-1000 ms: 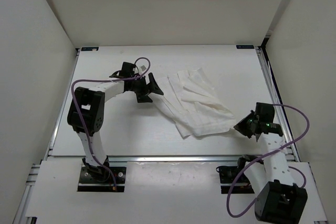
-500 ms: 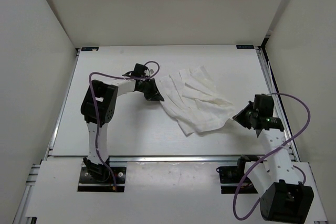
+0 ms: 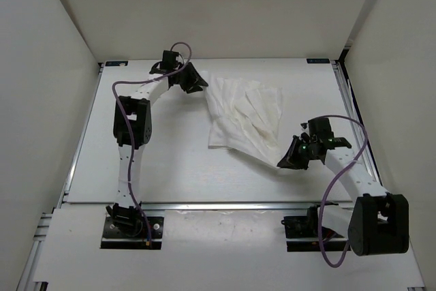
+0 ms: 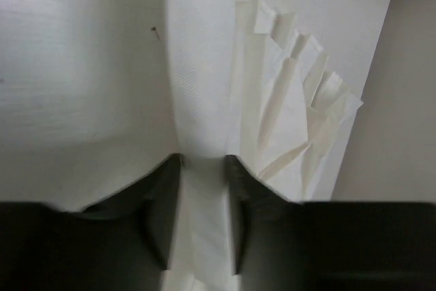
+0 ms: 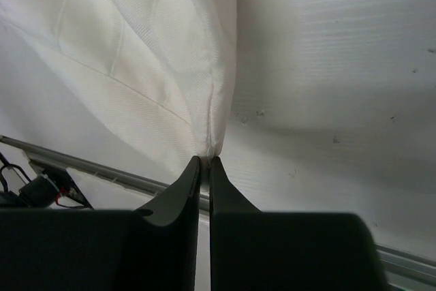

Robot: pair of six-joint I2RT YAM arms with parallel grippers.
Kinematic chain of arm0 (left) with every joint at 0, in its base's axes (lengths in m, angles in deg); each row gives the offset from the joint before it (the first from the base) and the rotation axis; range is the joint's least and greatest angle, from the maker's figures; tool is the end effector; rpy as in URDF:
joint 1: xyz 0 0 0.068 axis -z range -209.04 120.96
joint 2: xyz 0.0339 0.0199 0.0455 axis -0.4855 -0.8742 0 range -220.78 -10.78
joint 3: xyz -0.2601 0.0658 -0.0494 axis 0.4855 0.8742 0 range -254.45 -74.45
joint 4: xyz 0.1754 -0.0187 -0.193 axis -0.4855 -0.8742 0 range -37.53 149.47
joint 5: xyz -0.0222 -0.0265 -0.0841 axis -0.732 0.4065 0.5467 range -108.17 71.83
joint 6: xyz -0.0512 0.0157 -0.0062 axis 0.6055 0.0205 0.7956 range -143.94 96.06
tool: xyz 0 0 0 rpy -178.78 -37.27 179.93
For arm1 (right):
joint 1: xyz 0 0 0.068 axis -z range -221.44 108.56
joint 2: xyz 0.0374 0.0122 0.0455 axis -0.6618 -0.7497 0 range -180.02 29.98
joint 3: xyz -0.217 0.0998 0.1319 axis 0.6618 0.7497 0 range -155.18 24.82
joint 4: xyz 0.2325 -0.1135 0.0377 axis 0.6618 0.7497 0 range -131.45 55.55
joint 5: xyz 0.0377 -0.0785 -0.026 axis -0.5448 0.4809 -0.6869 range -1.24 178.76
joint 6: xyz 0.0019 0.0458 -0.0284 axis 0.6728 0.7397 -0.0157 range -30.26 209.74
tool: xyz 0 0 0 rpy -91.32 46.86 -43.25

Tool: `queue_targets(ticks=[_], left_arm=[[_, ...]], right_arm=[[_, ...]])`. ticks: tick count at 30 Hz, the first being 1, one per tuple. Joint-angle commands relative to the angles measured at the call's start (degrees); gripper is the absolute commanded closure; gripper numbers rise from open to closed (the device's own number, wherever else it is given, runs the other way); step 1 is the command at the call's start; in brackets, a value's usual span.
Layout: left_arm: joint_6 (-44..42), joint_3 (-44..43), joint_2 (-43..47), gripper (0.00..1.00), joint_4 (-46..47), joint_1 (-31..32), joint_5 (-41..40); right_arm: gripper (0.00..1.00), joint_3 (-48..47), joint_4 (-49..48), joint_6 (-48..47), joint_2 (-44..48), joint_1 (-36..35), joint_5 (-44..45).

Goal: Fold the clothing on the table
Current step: Flatten the skirt out

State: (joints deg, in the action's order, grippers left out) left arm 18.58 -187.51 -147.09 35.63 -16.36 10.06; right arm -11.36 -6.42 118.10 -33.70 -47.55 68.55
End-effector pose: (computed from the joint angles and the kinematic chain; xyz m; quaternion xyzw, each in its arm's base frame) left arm 0.5147 -0.1332 0.1771 -0.1461 0.8951 -0.3655 0.2092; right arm 0.1949 0.0332 0.1949 0.1436 0.9464 0.2321 0.1727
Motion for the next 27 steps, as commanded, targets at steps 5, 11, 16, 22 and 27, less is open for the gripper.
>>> queue_targets(ticks=[5, 11, 16, 22, 27], left_arm=[[-2.35, 14.33, 15.07, 0.24, 4.67, 6.11, 1.58], [-2.72, 41.64, 30.92, 0.24, 10.02, 8.49, 2.88], [-2.27, 53.63, 41.11, 0.24, 10.56, 9.02, -1.15], [-1.48, 58.12, 41.40, 0.26, 12.58, 9.11, -5.55], [0.45, 54.27, 38.06, 0.26, 14.34, 10.33, -7.92]], right_arm=[[1.00, -2.14, -3.46, -3.49, -3.11, 5.57, -3.86], [1.00, -2.84, -7.43, -4.19, -7.41, 6.90, -5.19], [1.00, -3.19, -10.06, -3.66, -9.97, 6.72, -6.86], [1.00, -3.98, -9.98, -4.19, -10.32, 6.55, -7.22], [1.00, -3.98, -8.66, -5.15, -9.97, 4.18, -6.42]])
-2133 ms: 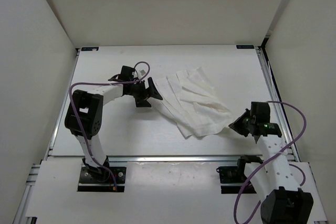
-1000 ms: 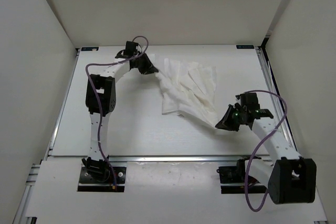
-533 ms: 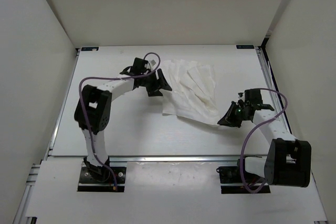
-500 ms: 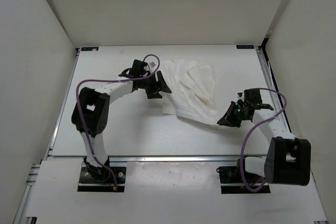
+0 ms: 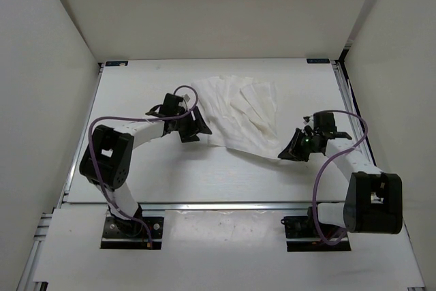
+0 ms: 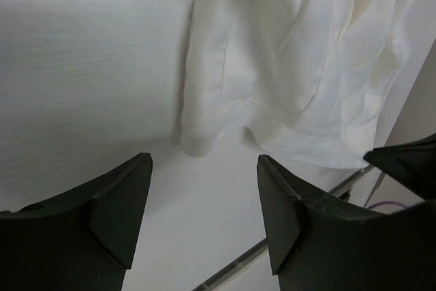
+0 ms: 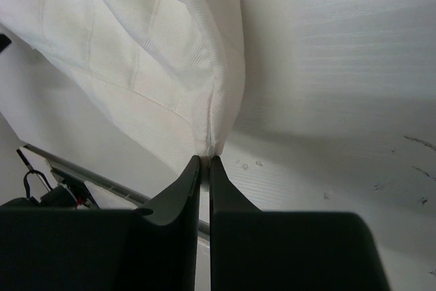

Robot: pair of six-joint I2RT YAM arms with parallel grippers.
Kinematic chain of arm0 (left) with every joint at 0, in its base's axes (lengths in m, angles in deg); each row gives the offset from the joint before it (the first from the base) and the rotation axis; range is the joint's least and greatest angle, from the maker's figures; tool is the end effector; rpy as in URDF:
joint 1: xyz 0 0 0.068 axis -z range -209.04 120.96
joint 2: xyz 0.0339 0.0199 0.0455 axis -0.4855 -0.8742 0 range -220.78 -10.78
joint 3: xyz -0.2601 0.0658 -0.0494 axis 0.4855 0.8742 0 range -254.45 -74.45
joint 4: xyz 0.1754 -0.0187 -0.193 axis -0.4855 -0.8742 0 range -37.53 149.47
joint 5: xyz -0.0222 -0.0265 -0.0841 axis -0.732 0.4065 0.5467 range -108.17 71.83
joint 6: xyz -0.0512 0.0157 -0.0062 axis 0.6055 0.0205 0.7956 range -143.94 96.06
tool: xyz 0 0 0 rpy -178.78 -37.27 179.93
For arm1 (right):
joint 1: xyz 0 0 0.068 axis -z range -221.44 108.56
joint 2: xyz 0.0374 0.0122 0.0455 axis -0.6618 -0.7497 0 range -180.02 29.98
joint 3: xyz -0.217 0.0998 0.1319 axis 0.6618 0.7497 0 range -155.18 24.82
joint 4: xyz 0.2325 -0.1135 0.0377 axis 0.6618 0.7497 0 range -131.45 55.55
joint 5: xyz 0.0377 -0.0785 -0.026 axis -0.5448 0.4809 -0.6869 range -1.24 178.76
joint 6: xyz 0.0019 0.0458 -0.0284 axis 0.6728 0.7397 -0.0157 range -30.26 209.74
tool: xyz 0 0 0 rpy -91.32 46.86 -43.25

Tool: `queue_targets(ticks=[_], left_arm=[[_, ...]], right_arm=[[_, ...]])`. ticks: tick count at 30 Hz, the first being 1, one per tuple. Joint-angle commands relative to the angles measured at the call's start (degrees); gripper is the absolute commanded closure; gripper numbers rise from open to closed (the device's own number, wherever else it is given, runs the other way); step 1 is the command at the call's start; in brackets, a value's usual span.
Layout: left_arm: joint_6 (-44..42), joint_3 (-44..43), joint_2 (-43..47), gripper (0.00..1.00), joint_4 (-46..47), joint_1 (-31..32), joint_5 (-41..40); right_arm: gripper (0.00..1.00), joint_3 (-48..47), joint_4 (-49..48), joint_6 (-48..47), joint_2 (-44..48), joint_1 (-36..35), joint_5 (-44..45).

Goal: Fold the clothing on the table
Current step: Flatten the skirt out

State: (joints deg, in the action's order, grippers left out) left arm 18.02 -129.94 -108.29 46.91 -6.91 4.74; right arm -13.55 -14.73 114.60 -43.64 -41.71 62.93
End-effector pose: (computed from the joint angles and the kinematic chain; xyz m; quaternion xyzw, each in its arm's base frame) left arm 0.3083 -0.1405 0.1688 -0.1012 0.9301 -0.3186 0.1523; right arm 0.2299 0.0166 0.1807 0.1485 0.9355 0.2631 0.1832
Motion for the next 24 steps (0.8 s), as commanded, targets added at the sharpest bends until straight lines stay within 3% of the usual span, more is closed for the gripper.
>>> queue_targets(ticks=[1, 15, 19, 20, 22, 23, 24], left_arm=[[1.29, -4.27, -1.79, 0.27, 3.15, 0.98, -2.70], [-5.74, -15.09, -9.71, 0.43, -8.88, 6.70, -17.63], [-6.18, -13.17, -10.59, 0.48, -9.33, 7.84, -16.77], [-6.36, -12.81, -10.59, 0.52, -8.54, 8.19, -16.68], [-6.01, -12.20, -10.68, 0.70, -8.54, 8.62, -16.33], [-6.62, -11.93, -10.77, 0.92, -9.15, 8.54, -16.06], [-6.19, -12.19, -10.33, 1.00, -9.41, 8.20, -16.06]], right_arm=[[1.00, -1.27, 0.00, -1.66, 0.23, -1.40, -0.81], [1.00, -0.21, 0.44, -1.75, 1.73, -2.28, 0.34], [1.00, 0.13, 0.44, -1.48, 2.08, -1.84, 0.25], [1.00, -0.21, 0.53, -1.14, 2.17, -1.84, 0.25], [1.00, -0.39, 0.53, -1.66, 2.08, -1.93, 0.34], [1.00, -0.22, 0.53, -1.40, 2.43, -1.75, 0.42], [1.00, -0.13, 0.44, -1.31, 2.69, -1.40, 0.51]])
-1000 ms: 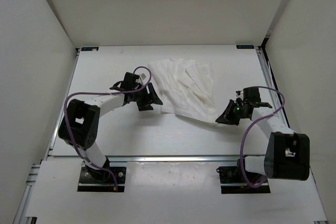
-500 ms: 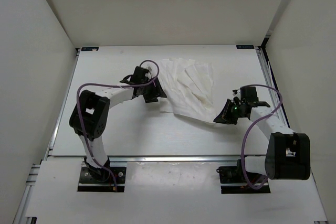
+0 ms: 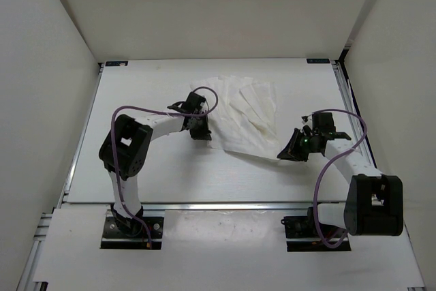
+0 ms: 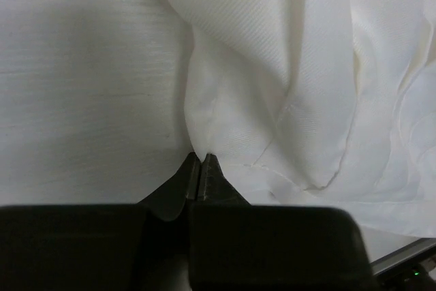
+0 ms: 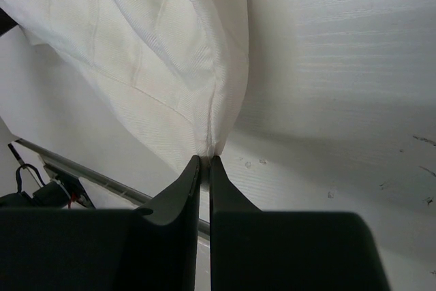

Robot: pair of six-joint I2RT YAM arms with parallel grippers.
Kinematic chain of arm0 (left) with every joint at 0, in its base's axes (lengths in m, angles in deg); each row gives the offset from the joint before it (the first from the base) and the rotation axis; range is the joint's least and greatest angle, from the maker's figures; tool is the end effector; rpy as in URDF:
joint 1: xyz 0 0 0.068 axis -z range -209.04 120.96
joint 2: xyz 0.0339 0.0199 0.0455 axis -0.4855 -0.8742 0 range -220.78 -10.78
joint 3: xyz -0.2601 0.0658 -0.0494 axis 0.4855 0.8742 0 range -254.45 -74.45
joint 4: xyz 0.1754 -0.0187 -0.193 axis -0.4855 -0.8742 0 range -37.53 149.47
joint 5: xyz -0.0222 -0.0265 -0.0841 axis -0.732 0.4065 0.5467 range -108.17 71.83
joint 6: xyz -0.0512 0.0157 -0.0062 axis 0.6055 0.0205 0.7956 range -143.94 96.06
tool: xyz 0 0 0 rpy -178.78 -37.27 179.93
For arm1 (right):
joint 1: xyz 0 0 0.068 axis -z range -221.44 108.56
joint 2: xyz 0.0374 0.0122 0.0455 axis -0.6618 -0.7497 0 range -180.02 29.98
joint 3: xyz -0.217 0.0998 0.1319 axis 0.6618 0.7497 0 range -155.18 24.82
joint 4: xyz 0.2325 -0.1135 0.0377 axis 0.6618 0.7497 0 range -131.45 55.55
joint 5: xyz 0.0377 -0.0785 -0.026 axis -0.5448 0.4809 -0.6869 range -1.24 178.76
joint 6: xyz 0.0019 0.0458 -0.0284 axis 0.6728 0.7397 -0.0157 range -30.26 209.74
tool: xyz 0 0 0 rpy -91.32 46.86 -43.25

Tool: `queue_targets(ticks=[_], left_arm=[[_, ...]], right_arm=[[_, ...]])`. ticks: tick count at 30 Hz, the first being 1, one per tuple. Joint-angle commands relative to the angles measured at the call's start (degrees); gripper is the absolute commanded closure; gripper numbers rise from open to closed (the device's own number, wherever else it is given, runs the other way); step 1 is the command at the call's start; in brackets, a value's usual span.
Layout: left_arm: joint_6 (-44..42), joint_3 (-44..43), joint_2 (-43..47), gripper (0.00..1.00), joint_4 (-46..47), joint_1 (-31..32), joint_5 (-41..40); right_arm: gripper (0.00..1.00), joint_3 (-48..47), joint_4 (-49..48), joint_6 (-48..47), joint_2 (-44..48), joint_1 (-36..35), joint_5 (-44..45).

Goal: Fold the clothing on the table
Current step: Flatten the skirt out

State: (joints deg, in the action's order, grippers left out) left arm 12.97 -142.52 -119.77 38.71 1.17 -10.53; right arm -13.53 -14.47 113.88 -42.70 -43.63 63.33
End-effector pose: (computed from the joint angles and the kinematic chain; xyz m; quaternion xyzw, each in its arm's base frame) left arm 0.3278 -0.1965 0.1518 -0.0402 0.9668 -0.1888 0.1677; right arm 0.2276 0.0240 0.1837 0.1264 0.9382 0.2627 0.1867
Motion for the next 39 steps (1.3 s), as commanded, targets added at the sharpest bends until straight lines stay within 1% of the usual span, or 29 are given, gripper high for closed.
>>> queue_targets(ticks=[1, 4, 7, 10, 13, 16, 17, 18, 19, 20, 21, 22, 23, 26, 29, 31, 33, 37, 39], left_arm=[[-1.66, 0.40, 2.02, 1.00, -1.48, -0.16, -0.87], [-1.58, -0.04, 4.65, 1.00, -2.01, -3.23, -0.17], [-1.66, -0.83, 8.52, 1.00, -3.24, -8.50, 0.27], [-2.62, -1.36, 11.42, 1.00, -4.20, -14.03, 2.37], [-3.59, -0.83, 13.36, 1.00, -5.35, -15.54, 1.42], [-3.68, 1.71, 14.94, 1.00, -5.88, -16.06, 0.36], [-3.51, 3.02, 15.64, 0.98, -5.96, -16.15, 0.45], [-3.59, 4.25, 16.35, 0.89, -5.97, -16.24, -0.42], [-3.42, 5.57, 16.61, 0.73, -5.53, -16.24, -0.78], [-3.25, 6.19, 17.31, 0.60, -5.53, -16.42, -1.22], [-3.33, 7.94, 18.10, 0.55, -5.35, -16.24, -1.22], [-3.16, 9.70, 18.63, 0.49, -5.09, -16.33, -1.05], [-3.16, 10.67, 19.94, 0.46, -4.91, -16.16, -0.61], [-2.28, 17.16, 23.28, 0.44, -3.94, -15.72, -1.22], [-1.05, 21.92, 25.58, 0.46, -1.31, -14.93, 1.23], [0.53, 25.25, 26.11, 0.45, 2.27, -13.79, 3.51], [2.64, 26.41, 25.58, 0.46, 4.66, -12.21, 4.84], [5.10, 25.10, 22.87, 0.46, 9.31, -9.49, 6.15], [6.94, 24.83, 21.37, 0.46, 11.25, -8.77, 6.68]], right_arm=[[1.00, 0.03, 0.61, -0.41, 1.50, 0.87, 0.12], [1.00, -0.14, 0.26, -0.41, 1.93, 1.85, 0.38], [1.00, -0.59, 0.70, -0.59, 1.06, 2.02, 2.83], [1.00, -0.67, 0.62, -0.50, -0.35, 1.67, 3.28], [1.00, -0.59, 1.14, -0.85, -2.54, 0.27, 3.81], [1.00, -1.29, 2.72, -1.64, -5.17, -1.32, 5.30], [1.00, -1.46, 3.51, -1.99, -5.45, -1.67, 6.70], [1.00, -1.38, 3.78, -2.25, -5.88, -2.11, 8.01], [1.00, -1.12, 3.87, -1.91, -6.59, -2.37, 8.64], [1.00, -1.20, 3.69, -2.08, -6.59, -2.46, 8.90], [1.00, -0.94, 3.34, -2.25, -6.33, -2.29, 8.65], [0.99, -0.77, 3.43, -2.08, -6.15, -2.11, 8.56], [1.00, -0.85, 3.25, -1.82, -5.89, -2.02, 8.47], [1.00, -1.11, 3.43, -1.99, -5.80, -1.93, 8.82], [1.00, -1.90, 3.95, -2.43, -6.59, -2.11, 9.34], [1.00, -2.43, 4.31, -2.17, -6.85, -2.46, 10.22], [1.00, -2.61, 4.57, -1.47, -6.86, -2.11, 11.36], [1.00, -1.21, 3.87, -1.02, -7.65, 0.34, 9.53], [1.00, -1.11, 3.78, -0.76, -7.30, 0.00, 9.44]])
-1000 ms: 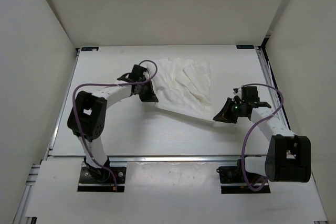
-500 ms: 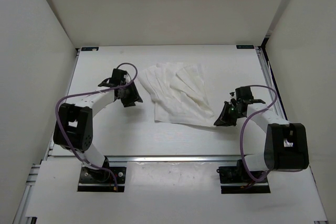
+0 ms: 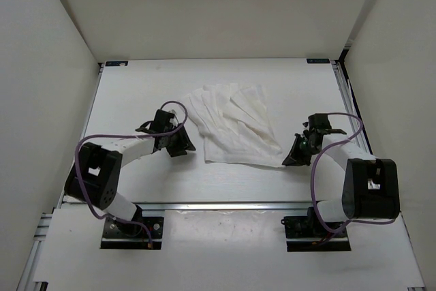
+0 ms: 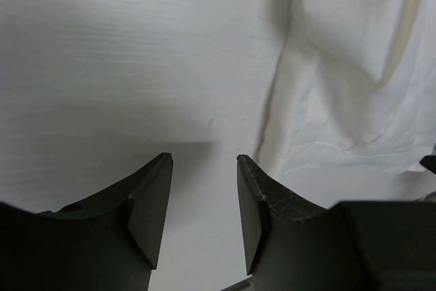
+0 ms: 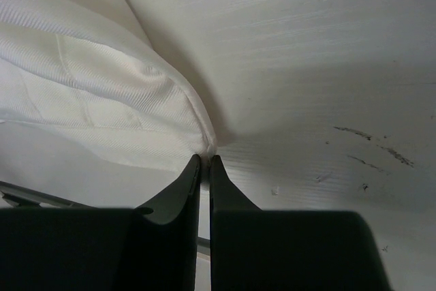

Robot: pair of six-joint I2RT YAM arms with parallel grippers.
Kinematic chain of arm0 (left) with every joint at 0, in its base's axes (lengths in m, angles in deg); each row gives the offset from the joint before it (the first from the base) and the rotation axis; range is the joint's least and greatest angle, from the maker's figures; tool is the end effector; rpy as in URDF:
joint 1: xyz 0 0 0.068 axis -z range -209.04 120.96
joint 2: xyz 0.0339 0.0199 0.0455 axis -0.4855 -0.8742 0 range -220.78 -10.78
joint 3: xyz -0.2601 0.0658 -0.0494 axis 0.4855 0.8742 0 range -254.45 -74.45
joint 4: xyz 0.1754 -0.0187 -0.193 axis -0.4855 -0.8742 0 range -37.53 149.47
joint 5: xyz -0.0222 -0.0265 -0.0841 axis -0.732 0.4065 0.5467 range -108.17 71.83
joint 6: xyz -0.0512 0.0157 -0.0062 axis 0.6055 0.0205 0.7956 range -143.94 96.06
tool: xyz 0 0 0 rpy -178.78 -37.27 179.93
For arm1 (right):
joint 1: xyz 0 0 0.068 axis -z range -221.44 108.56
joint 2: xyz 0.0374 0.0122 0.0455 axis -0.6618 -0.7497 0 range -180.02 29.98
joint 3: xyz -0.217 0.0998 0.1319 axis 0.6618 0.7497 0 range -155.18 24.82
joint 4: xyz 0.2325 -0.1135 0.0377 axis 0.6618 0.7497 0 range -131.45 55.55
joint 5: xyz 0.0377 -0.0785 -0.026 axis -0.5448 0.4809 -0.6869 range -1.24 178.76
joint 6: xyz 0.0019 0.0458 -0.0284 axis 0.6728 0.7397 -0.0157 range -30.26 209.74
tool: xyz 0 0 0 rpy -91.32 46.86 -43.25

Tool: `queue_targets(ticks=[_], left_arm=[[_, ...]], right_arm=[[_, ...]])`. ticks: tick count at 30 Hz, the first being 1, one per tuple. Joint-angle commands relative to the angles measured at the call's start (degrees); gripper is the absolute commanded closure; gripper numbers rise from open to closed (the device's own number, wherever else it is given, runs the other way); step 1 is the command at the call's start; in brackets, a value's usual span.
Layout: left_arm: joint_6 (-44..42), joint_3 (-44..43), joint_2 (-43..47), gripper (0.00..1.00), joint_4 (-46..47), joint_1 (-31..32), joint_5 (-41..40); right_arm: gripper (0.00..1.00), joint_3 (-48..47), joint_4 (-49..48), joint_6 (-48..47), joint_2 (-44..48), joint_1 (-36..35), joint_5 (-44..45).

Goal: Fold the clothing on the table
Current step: Flatten the skirt out

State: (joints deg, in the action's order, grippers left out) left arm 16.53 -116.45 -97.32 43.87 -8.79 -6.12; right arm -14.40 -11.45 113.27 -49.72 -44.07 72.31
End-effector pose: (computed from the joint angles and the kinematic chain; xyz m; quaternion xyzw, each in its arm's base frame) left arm 0.2553 -0.1022 0.1535 -0.1420 0.9507 -0.2171 0.1698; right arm 0.2334 0.0208 0.1579 0.1530 0.9636 0.1753 0.1315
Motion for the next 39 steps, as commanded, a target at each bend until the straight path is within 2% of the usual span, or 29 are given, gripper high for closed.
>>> queue_targets(ticks=[1, 5, 17, 18, 20, 23, 28, 34, 36, 39], left_arm=[[3.65, -1.94, -2.04, 0.46, 7.41, 2.06, 2.62], [6.54, -2.82, -6.35, 0.46, 11.89, 2.60, 6.39], [10.33, -6.87, -14.78, 0.50, 17.08, 7.78, 9.12], [10.51, -7.04, -16.10, 0.54, 18.05, 7.96, 9.82], [11.56, -7.48, -18.03, 1.00, 19.20, 9.02, 12.55], [10.78, -8.98, -18.76, 1.00, 18.24, 8.32, 15.10], [4.81, -12.65, -9.10, 1.00, 12.01, 3.67, 16.16], [-3.73, -21.45, -0.49, 1.00, -0.82, -0.56, 16.33], [-4.70, -22.34, 1.81, 1.00, -1.28, -1.70, 17.91], [-5.05, -20.68, 5.76, 1.00, 0.03, -3.63, 24.40]], right_arm=[[1.00, 0.02, 1.11, -0.41, -0.28, 0.87, 0.89], [1.00, 0.11, 1.64, -0.50, 0.34, 0.44, 1.07], [1.00, 0.20, 1.38, -0.24, 0.69, 0.88, 0.98], [1.00, 0.11, 0.51, -0.15, 0.86, 0.88, 0.02], [1.00, 0.37, -0.64, -0.06, 1.30, 0.35, -1.56], [1.00, -1.38, -1.96, -0.15, 2.35, -0.35, -2.28], [1.00, -4.37, -2.75, -2.78, 6.48, -2.29, -1.31], [1.00, -4.64, -9.16, -4.98, 18.07, -6.76, 0.70], [1.00, -4.72, -11.54, -5.86, 23.51, -8.61, 1.68], [1.00, -4.37, -12.16, -6.39, 28.01, -9.14, 2.30]])
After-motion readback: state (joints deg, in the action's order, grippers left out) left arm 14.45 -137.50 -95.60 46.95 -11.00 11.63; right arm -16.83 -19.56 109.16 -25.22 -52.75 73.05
